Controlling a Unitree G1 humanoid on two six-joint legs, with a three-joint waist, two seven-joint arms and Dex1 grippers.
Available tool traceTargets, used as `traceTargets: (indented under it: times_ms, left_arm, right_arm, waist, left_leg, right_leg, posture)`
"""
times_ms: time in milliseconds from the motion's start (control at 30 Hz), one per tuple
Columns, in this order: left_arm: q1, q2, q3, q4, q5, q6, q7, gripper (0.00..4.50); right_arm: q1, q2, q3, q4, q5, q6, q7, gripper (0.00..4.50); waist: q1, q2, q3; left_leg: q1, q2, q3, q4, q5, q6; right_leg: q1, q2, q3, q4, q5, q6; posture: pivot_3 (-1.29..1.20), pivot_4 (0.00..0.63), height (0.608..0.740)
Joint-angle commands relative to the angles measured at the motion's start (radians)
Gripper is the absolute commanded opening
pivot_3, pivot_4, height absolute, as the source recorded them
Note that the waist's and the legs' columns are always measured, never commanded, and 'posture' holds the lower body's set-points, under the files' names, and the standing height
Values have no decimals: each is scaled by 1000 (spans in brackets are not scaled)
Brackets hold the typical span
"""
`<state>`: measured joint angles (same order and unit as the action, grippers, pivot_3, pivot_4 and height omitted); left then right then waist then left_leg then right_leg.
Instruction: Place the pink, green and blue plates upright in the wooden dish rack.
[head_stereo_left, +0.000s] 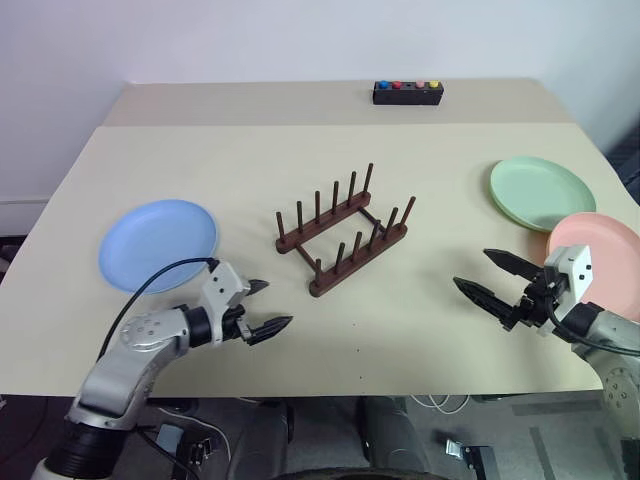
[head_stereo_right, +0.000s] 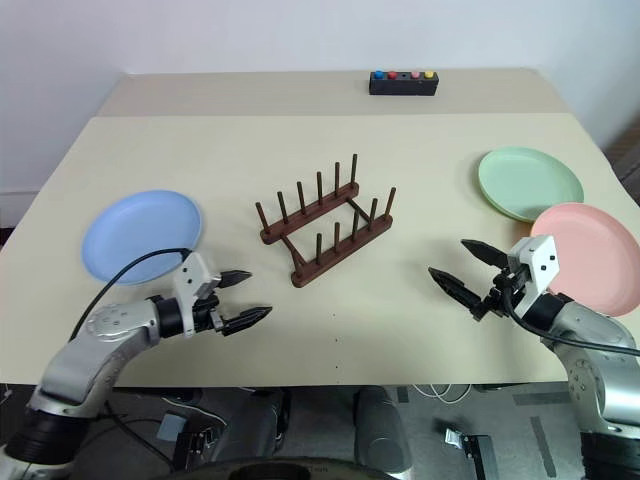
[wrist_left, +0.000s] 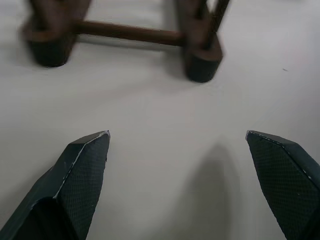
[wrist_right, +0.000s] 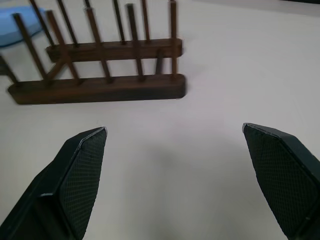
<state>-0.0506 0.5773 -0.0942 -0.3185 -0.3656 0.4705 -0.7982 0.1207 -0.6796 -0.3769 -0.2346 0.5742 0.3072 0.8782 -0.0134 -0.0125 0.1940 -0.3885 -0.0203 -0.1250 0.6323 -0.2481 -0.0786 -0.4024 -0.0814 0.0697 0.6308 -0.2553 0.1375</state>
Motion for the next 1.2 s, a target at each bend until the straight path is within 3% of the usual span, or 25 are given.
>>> traceTargets:
  times_ms: [33,200,367,467,667,867,1200]
  left_arm:
    - [-32,-66,-71,45,56,-41,38,4500]
    - [-56,-126,-172,126,157,-117,56,4500]
    - [-115,-194,-191,217,214,-155,102,4500]
    - [-124,-213,-197,235,223,-173,99,3724]
    - [-120,-220,-205,246,234,-192,87,811]
    - [-191,-219,-250,333,289,-264,33,760]
    - [-486,-285,-302,680,276,-456,-254,760]
  right_arm:
    - [48,26,2,-115,16,12,-34,4440]
    - [102,64,15,-179,11,15,-76,4440]
    - [126,74,19,-211,11,16,-96,4440]
    - [142,70,15,-219,8,14,-99,4500]
    - [159,65,13,-217,2,4,-97,4500]
    - [158,54,9,-200,-7,-1,-87,4500]
    - [157,65,16,-186,-39,-18,-93,4500]
  waist:
    - [1,0,-1]
    - [4,3,-3]
    - [6,4,-4]
    - [5,4,-4]
    - [3,5,-5]
    - [9,5,-5]
    - [23,4,-5]
  left_leg:
    - [0,0,0,0,0,0]
    - [1,0,0,0,0,0]
    - [12,-1,0,0,0,0]
    - [13,0,0,0,0,0]
    - [13,0,0,-1,0,0]
    - [13,-1,0,-1,0,0]
    - [11,-1,0,-1,-1,1]
  right_leg:
    - [0,0,0,0,0,0]
    - [2,0,0,-1,0,1]
    - [14,0,0,-3,-4,-1]
    - [15,0,0,-3,-5,0]
    - [14,0,0,-3,-3,-2]
    - [15,0,0,-3,-4,-1]
    - [13,-1,0,-5,-3,-2]
  posture:
    - [0,150,740]
    - [0,150,740]
    - [0,150,740]
    - [0,150,740]
    - [0,150,740]
    - [0,150,740]
    - [0,150,740]
